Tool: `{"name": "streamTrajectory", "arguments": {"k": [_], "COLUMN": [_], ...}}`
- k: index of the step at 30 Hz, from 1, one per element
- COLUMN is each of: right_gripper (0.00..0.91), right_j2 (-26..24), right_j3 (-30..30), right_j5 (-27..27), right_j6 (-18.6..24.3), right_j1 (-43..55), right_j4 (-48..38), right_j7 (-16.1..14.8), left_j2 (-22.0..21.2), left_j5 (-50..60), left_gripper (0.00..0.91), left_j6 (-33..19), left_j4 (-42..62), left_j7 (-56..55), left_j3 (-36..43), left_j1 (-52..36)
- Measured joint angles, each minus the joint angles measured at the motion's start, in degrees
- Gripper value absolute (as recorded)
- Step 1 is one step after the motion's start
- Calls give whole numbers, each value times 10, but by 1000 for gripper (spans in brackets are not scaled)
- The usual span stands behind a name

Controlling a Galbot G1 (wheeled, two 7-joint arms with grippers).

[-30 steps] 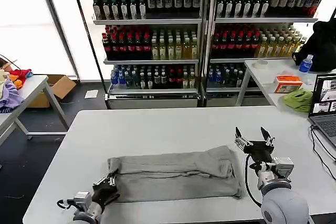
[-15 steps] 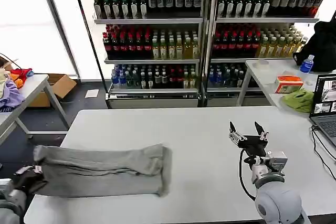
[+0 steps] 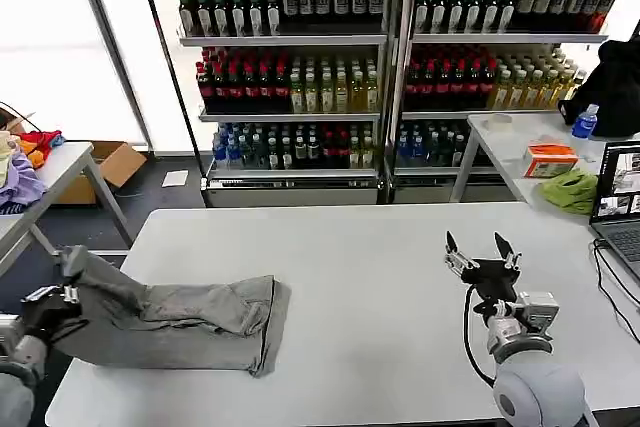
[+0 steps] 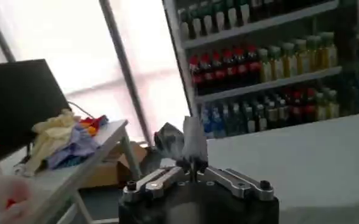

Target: Fold and organize the clothes.

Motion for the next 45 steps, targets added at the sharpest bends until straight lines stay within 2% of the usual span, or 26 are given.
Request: {"name": "streamTrajectory", "arguments": {"k": [15,27,37,38,39,45], "right_gripper": [907,907,907,907,907,907], "right_j2": [23,31,36,37,37,36], "right_j3": [17,22,21,21,21,18], "right_j5": [-21,-32,-39,-40,-40,-40], "right_j6": [-7,-5,4,4,4,6], "right_j1": [-46,-75,-95,-95,-95,-93], "right_j4": [29,41,42,41,41,36], "right_j7": [12,14,12,11,11,10], "left_j2": [-64,-93,-114,-116,-119,-127], "left_j5": [10,11,14,15,17,14], "left_gripper": [0,0,0,796,907,907], "left_j6": [23,36,41,41,41,34], "left_j4": [-52,-70,-60,-58,-56,-44], "left_j7": [-29,-35,-32,-31,-30,-26], "left_j3": [197,271,298,299,301,315], "left_j1": [-35,-47,-62,-63,-64,-64]}}
